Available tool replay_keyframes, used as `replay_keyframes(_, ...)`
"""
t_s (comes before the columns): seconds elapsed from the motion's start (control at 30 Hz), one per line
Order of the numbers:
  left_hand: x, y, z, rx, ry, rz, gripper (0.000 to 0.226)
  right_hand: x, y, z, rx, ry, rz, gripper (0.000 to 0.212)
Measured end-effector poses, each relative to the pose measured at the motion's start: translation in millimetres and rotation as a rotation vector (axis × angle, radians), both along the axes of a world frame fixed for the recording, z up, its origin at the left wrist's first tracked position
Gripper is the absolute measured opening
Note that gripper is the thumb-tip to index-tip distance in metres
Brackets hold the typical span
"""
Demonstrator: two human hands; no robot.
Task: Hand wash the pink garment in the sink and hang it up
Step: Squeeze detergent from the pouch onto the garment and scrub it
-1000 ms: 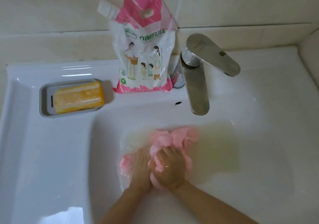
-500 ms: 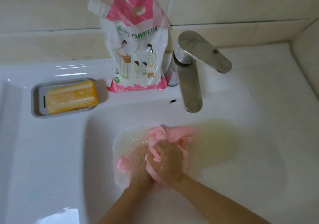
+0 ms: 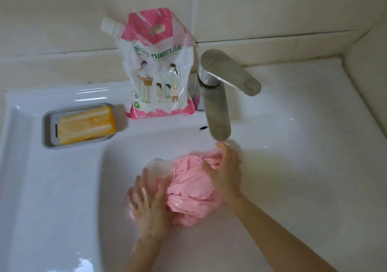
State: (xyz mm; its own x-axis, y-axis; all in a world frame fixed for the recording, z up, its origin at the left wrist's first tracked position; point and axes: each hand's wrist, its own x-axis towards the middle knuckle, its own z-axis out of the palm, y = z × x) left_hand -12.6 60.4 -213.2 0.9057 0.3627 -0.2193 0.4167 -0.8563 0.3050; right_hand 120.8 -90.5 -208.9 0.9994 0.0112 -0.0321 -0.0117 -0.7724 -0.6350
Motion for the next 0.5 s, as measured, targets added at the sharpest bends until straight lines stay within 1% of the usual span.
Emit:
replay_keyframes(0.03, -3, -3, 2, -0.072, 0.014, 0.172, 0.078, -3, -8, 2, -0.107, -0.019, -0.011, 0.059)
replay_keyframes(0.07, -4, -7, 2, -0.170, 0.013, 0.320, 0.076, -6, -10, 2, -0.156, 0.028, 0.021, 0.070)
replay_keyframes(0.1, 0, -11, 8, -0.313, -0.007, 0.373, 0.068, -11, -7, 3, -0.134, 0.125, 0.085, 0.073)
replay_keyframes(0.13, 4, -14, 17, -0.483, -0.061, 0.383, 0.059, -15, -2, 6, -0.050, 0.264, 0.163, 0.071)
replay_keyframes(0.17, 7, -15, 28, -0.684, -0.105, 0.415, 0.047, -19, 4, 9, 0.062, 0.408, 0.227, 0.063)
replay_keyframes(0.23, 13, -15, 53, -1.042, -0.087, 0.477, 0.023, -24, 10, 22, 0.354, 0.653, 0.208, 0.031)
replay_keyframes(0.27, 15, -11, 58, -1.128, -0.097, 0.506, 0.024, -26, 8, 26, 0.474, 0.703, 0.187, 0.025)
replay_keyframes(0.3, 18, -4, 61, -1.197, -0.082, 0.566, 0.027, -28, 2, 31, 0.578, 0.704, 0.194, 0.026)
replay_keyframes(0.33, 17, 2, 57, -1.220, -0.090, 0.581, 0.025, -30, -5, 36, 0.642, 0.686, 0.194, 0.030)
replay_keyframes(0.37, 19, 9, 61, -1.181, -0.072, 0.589, 0.021, -32, -12, 43, 0.755, 0.681, 0.192, 0.035)
replay_keyframes(0.4, 20, 14, 61, -1.055, -0.050, 0.460, 0.020, -36, -17, 46, 0.850, 0.673, 0.219, 0.038)
replay_keyframes(0.43, 23, 14, 72, -0.956, -0.017, 0.373, 0.025, -41, -20, 51, 0.938, 0.690, 0.252, 0.040)
replay_keyframes(0.47, 16, 15, 66, -0.699, -0.060, 0.121, 0.032, -47, -21, 51, 0.941, 0.682, 0.253, 0.042)
replay_keyframes(0.5, 11, 15, 74, -0.449, -0.058, -0.118, 0.043, -53, -20, 52, 0.896, 0.695, 0.214, 0.044)
